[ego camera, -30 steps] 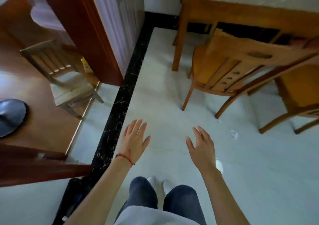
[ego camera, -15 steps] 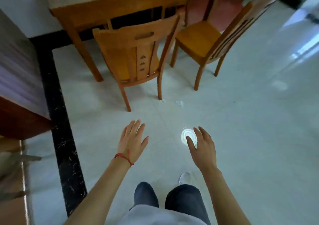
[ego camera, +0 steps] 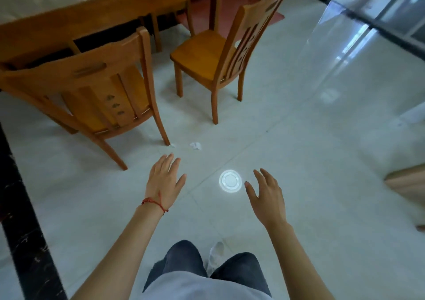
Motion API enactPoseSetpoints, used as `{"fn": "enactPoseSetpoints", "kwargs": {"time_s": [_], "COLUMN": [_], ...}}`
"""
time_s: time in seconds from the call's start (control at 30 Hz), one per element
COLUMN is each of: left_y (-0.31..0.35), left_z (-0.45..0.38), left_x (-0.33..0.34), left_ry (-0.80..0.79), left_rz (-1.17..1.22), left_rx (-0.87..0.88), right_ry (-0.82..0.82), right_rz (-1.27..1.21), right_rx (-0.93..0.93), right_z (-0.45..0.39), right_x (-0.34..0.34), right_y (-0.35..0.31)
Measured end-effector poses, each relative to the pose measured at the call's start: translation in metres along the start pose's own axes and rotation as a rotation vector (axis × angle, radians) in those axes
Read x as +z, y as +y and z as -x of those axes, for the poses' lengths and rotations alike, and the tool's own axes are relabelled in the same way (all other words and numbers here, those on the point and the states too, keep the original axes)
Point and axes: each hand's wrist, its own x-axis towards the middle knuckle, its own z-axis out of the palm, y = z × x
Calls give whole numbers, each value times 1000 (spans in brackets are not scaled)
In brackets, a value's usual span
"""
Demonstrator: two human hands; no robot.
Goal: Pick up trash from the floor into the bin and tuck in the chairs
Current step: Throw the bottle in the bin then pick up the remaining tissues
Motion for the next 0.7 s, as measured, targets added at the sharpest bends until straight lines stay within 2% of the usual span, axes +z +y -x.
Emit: {"fn": "enactPoseSetpoints", "kwargs": {"time_s": [0.3,0.7], "left_y": [9,-27], "left_z": [-58,-215], "left_x": [8,-5], "left_ry": [46,1], "left_rz": [-7,34], "left_rx": [-98,-182], "right_ry": [-60,-170], "right_rz": [19,84], "right_rx": [-102,-217], "right_z": [-96,-265], "right_x": [-17,-22], "right_y": [-2,-60]}}
